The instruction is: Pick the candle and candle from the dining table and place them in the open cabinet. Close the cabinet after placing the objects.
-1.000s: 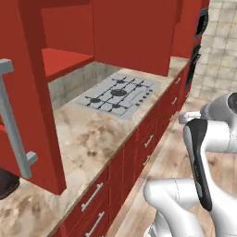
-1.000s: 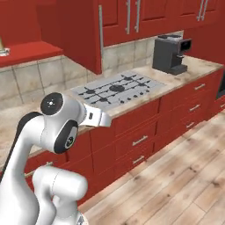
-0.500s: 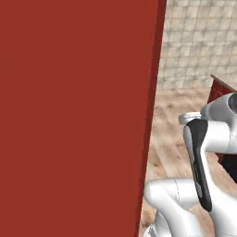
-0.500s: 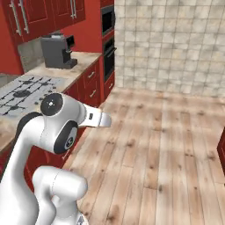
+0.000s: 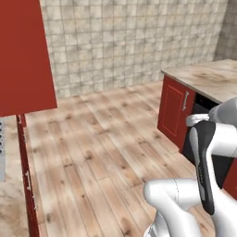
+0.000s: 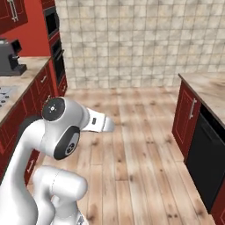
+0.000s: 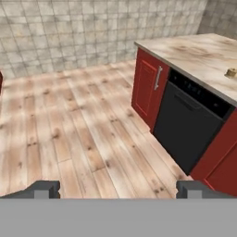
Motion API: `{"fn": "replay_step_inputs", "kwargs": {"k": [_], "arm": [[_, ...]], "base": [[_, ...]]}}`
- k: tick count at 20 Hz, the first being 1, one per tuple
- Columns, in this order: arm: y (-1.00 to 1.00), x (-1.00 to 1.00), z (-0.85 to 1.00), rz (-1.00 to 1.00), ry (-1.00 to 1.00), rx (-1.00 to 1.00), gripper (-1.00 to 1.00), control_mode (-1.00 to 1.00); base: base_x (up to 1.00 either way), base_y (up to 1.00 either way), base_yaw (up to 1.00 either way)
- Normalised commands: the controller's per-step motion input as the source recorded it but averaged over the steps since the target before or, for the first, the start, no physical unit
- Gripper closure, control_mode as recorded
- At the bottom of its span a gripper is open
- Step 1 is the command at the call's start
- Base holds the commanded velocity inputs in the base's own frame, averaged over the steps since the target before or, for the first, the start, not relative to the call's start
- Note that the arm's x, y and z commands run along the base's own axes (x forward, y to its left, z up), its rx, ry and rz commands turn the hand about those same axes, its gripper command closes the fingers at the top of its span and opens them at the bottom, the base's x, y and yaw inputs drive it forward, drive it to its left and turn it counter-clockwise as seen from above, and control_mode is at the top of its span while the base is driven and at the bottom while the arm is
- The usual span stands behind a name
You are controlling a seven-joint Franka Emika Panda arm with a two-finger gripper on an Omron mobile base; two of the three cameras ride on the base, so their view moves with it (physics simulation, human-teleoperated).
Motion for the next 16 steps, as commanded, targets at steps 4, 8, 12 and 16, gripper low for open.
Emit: {"fn": "replay_step_inputs", "kwargs": {"k": [4, 8, 12, 16], "arm": [[0.0, 0.0, 0.0, 0.0, 0.0, 0.0, -1.0, 1.0], [0.0, 0.0, 0.0, 0.0, 0.0, 0.0, -1.0, 1.0], [0.0, 0.0, 0.0, 0.0, 0.0, 0.0, -1.0, 1.0], [0.0, 0.0, 0.0, 0.0, 0.0, 0.0, -1.0, 1.0]], "base": [[0.52, 0.0, -0.21], [0.54, 0.0, -0.21], [0.55, 0.0, -0.2], [0.54, 0.0, -0.21]]}}
